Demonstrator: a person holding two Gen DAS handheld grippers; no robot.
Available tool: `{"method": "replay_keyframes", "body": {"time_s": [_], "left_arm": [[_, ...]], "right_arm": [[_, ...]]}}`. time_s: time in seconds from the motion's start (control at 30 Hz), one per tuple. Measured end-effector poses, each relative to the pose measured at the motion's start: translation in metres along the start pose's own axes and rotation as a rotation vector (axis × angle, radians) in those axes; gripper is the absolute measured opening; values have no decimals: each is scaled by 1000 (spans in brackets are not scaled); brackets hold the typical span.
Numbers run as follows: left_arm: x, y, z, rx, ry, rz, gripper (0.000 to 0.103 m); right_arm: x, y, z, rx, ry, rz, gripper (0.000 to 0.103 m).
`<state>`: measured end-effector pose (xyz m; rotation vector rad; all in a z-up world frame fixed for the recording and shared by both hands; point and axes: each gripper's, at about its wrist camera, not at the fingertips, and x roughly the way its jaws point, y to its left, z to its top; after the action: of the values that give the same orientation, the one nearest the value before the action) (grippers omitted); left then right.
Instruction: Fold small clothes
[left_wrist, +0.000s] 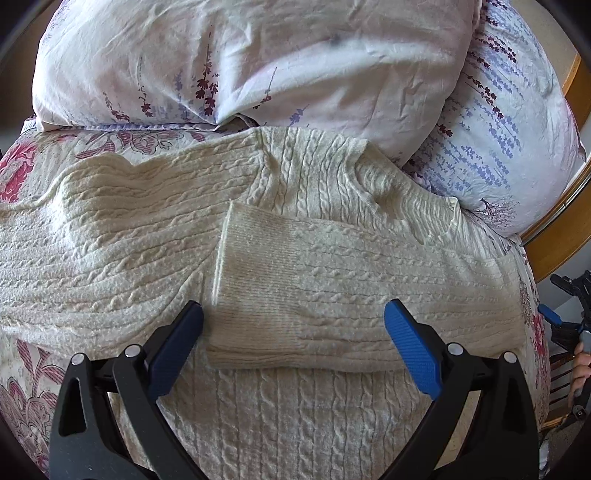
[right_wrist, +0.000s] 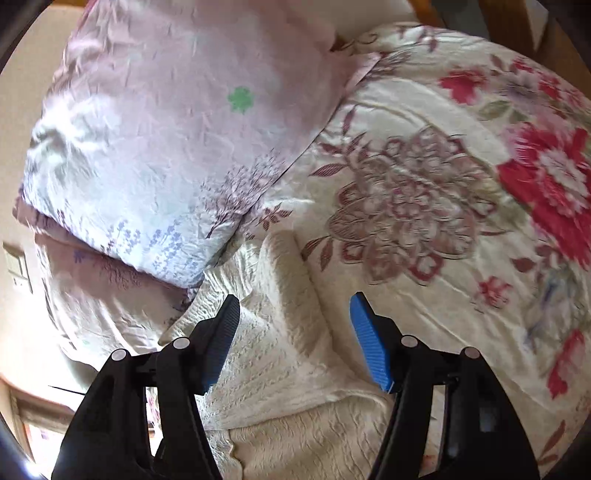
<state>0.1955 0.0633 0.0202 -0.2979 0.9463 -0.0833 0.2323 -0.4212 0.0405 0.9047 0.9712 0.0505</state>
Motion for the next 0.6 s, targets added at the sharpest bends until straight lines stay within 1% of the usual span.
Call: {"method": "replay_keyframes", "body": {"time_s": [0.03, 0.07, 0.13, 0.17, 0.2, 0.23, 0.3, 0.4, 0.43, 0.5, 0.53, 0.57, 0.6], "left_arm": [[0, 0, 0, 2, -2, 2, 98], [0, 0, -1, 4, -4, 4, 98], [1, 0, -1, 11, -7, 11, 98], [2, 0, -1, 15, -8, 15, 99], [3, -1, 0, 19, -8, 19, 99], [4, -1, 0, 24, -7, 23, 99], [6, -1, 1, 30, -6, 27, 99], [8, -1, 1, 33, -6, 35, 99], [9, -1, 1, 37, -6, 37, 100], [11, -1, 1, 48, -6, 43, 101], [11, -1, 0, 53, -7, 46, 101], [12, -1, 0, 58, -8, 46, 101], [13, -1, 0, 61, -8, 47, 101]], "right_arm": [[13, 4, 0, -22, 25, -4, 62], [28, 10, 2, -44, 48, -7, 56], [51, 20, 4, -90, 73, -41, 54], [60, 23, 5, -104, 80, -59, 44], [68, 25, 6, -120, 84, -65, 30], [74, 26, 7, -140, 81, -80, 7], [73, 24, 10, -144, 29, -127, 7], [67, 5, 16, -78, -34, -193, 7], [67, 1, 17, -64, -33, -192, 8], [64, -1, 18, -77, -9, -152, 11], [59, 1, 17, -92, -3, -150, 24], [51, 3, 16, -106, -11, -155, 50], [39, 4, 14, -117, -40, -145, 63]]}}
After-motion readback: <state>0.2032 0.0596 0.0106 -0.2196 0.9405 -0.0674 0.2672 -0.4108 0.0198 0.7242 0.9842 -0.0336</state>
